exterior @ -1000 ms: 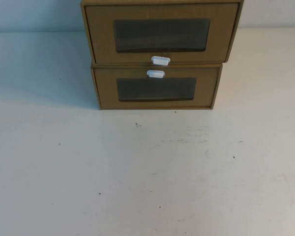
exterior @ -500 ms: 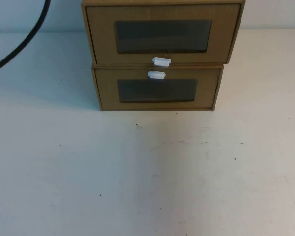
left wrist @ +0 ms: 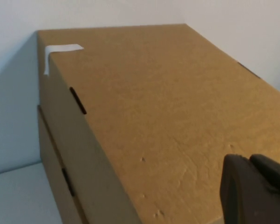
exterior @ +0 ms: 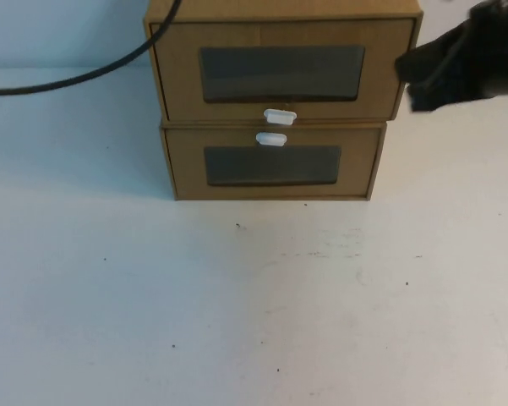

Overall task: Open the shoe box
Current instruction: 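Pull the top drawer of the cardboard box fully open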

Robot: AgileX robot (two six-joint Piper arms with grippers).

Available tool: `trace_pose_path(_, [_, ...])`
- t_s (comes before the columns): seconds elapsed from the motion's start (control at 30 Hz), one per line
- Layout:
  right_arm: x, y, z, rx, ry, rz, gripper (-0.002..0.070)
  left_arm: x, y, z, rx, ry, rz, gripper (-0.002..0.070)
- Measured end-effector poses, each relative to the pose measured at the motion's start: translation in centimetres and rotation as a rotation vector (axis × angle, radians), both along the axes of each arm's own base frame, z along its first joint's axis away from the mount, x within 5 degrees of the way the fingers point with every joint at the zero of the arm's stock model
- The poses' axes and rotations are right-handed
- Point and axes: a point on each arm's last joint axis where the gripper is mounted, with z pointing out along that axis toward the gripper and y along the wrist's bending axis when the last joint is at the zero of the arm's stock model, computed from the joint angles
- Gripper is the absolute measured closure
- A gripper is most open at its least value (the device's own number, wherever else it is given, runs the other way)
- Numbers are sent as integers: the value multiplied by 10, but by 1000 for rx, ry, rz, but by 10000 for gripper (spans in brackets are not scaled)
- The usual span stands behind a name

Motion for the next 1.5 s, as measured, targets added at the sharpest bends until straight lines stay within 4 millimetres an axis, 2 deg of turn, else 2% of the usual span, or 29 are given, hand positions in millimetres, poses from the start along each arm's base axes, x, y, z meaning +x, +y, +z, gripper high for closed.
trace_pose_path(0.1, [-9, 33, -10, -162, -50, 148, 689, 30, -10, -6, 44, 25, -80, 680])
trace_pose_path(0.2, [-21, 60, -9, -338, -126, 254, 689, 55, -20, -14, 73, 49, -176, 680])
trace_pose_path(0.3, [-28, 77, -3, -508, -204, 261, 689, 78, -29, -31, 76, 88, -240, 680])
trace_pose_path(0.43, [-27, 94, -3, -772, -359, 207, 689, 95, -34, -45, 66, 103, -271, 680])
trace_pose_path(0.67, [-2, 127, -19, -876, -621, 95, 689, 104, -38, -63, 68, 138, -311, 680])
trace_pose_path(0.93, [20, 152, -67, -935, -620, 10, 689, 107, -38, -67, 62, 142, -312, 680])
trace_pose_path(1.1, [15, 166, -83, -937, -629, -14, 689, 108, -40, -72, 63, 161, -331, 680])
trace_pose_path(1.33, [-15, 175, -118, -958, -597, 17, 689, 105, -41, -72, 81, 183, -367, 680])
trace_pose_path(1.5, [-12, 169, -119, -957, -582, -24, 689, 105, -42, -73, 60, 187, -375, 680])
